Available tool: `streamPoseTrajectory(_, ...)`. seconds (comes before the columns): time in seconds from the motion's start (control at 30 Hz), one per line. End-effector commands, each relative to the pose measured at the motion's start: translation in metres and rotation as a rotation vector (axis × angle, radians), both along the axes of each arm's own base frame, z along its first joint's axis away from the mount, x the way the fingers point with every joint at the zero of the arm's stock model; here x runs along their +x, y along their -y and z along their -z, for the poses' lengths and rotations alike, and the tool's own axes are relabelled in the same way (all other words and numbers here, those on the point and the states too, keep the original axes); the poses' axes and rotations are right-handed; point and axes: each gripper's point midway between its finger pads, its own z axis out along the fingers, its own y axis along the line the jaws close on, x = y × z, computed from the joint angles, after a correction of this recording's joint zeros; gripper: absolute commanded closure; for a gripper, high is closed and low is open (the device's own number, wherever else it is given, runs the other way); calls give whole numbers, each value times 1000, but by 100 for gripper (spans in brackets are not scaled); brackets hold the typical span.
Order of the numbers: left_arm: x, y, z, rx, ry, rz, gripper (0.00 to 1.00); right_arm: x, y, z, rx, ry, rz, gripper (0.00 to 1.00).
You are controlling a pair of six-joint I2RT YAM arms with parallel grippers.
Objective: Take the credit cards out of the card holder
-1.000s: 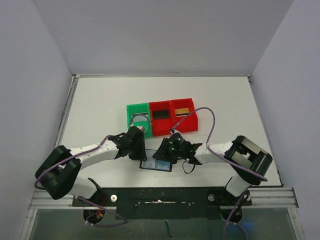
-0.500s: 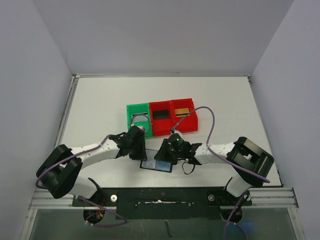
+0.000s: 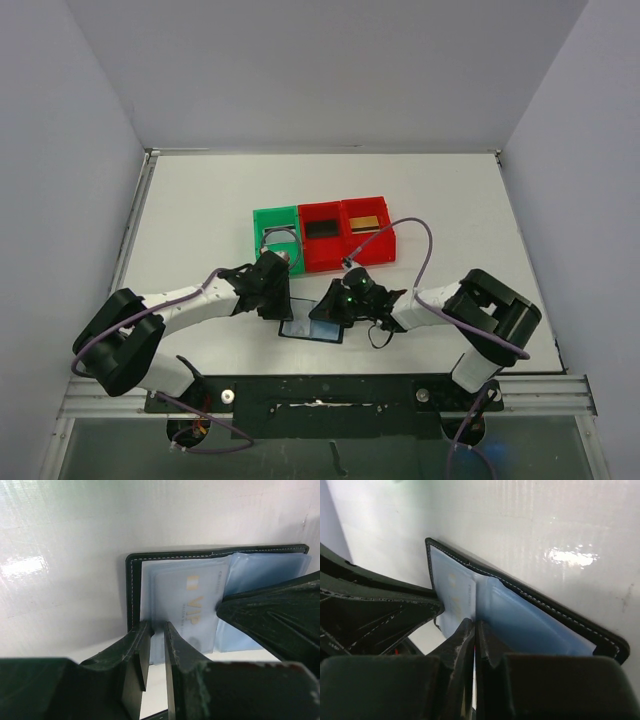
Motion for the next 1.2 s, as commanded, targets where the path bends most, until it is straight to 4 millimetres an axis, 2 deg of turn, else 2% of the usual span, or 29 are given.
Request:
streamPoseTrajectory(0.0, 3, -1, 0, 20, 10, 0, 84, 3, -6, -30, 212, 47, -12, 100)
streamPoseTrajectory(0.13, 1, -4, 4, 34, 3, -10, 83, 1, 1, -38, 248, 63, -45, 100)
streamPoseTrajectory(0.3, 2, -3, 5, 32, 1, -11, 84, 1, 13, -29, 195, 39, 4, 100)
streamPoseTrajectory(0.37, 2, -2, 5, 26, 1, -8, 84, 2, 11, -28, 185, 33, 8, 93)
streamPoseTrajectory(0.4, 2, 0, 4, 17, 0, -6, 84, 2, 7, -27, 173, 28, 0, 86)
streamPoseTrajectory(0.6, 3, 6, -4, -22, 15, -1, 84, -5, -1, 1, -33, -30, -11, 63)
streamPoseTrajectory(0.67, 2, 6, -4, -28, 13, -2, 84, -7, 0, 7, -54, -41, 0, 61)
streamPoseTrajectory(0.77, 0, 6, -2, -35, 7, -4, 84, -6, -9, -1, 3, -22, -14, 67)
streamPoseTrajectory(0.97, 0, 5, -3, -32, 11, -7, 84, -3, -19, -26, 140, 46, -46, 98)
streamPoseTrajectory(1.17, -1, 2, -3, -21, 12, -14, 84, 0, -7, -39, 202, 70, -29, 100)
